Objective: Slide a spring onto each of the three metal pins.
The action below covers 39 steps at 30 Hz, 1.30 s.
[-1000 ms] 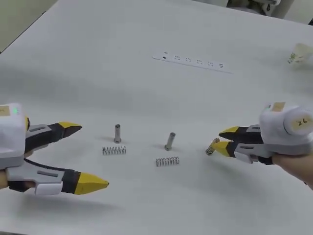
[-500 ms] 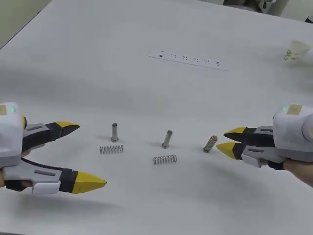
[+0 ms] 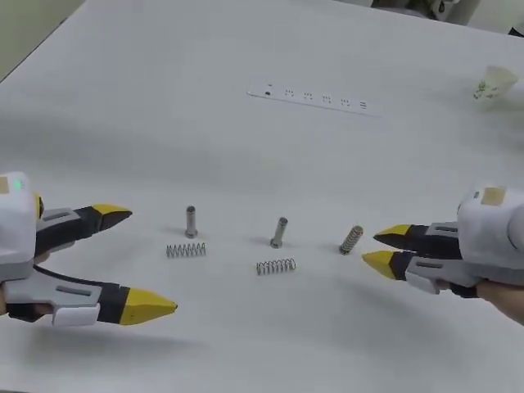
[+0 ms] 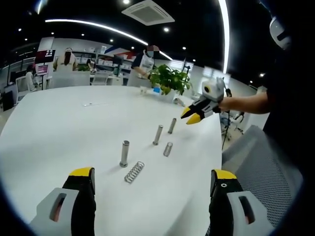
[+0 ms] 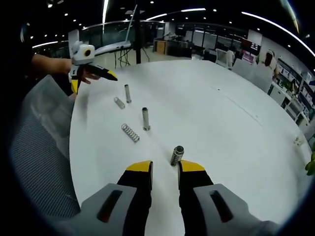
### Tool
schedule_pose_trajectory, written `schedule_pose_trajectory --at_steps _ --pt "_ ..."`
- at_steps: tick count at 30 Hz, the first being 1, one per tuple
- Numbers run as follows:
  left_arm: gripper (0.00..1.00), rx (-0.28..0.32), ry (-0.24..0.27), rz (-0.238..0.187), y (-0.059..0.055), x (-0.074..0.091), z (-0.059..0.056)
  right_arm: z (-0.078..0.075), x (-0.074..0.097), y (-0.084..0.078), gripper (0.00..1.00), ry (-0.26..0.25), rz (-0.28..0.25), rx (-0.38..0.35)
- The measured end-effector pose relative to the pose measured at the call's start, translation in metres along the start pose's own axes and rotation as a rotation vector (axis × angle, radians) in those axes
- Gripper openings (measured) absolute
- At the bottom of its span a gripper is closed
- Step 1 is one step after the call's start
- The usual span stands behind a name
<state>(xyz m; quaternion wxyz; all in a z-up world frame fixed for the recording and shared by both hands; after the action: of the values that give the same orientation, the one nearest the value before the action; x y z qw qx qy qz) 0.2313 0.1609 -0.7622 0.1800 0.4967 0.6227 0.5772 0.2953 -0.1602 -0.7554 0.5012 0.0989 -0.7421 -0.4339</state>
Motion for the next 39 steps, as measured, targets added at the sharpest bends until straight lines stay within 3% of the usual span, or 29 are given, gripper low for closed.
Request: schedule_pose_trajectory --at_steps 15,28,39 --pt "0.94 -0.001 0.002 0.004 -0.001 0.001 -0.001 0.023 -0.013 0.01 0.18 0.079 0.021 0.087" --pt "0.94 -0.006 -0.004 0.008 -0.002 0.001 -0.005 0.056 -0.039 0.032 0.18 0.186 0.065 0.318" --pt "0.94 -0.018 0.003 0.021 -0.004 0.004 -0.003 0.07 -0.058 0.041 0.18 0.231 0.09 0.425"
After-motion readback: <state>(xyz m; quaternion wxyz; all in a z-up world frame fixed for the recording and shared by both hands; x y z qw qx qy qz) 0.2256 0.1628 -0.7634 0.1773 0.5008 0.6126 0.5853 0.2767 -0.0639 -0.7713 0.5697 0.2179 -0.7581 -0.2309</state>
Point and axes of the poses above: the centre of the closed fingertips' face, and the gripper's own axes: x roughly backward along the fingers, z roughly to its left, y roughly out of its top, the point moved 6 cm from there along x, roughly backward along the fingers, and after that the axes turned 5 degrees about -y, right-handed, at the moved point
